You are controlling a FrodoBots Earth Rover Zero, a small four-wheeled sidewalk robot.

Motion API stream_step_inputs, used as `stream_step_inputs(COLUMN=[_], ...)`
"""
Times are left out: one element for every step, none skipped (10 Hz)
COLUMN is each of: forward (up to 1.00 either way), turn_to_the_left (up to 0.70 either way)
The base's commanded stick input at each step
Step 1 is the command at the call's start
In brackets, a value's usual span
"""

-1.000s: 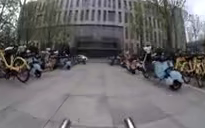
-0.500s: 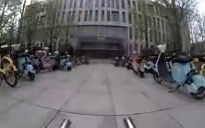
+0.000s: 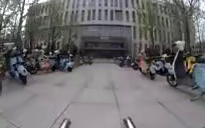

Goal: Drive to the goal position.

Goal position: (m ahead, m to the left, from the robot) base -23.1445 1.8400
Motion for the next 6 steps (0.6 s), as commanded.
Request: stream_step_inputs(forward=[0.00,0.00,0.00,0.00,0.00,0.00], turn_to_the_left=[0.00,0.00,0.00,0.00,0.00,0.00])
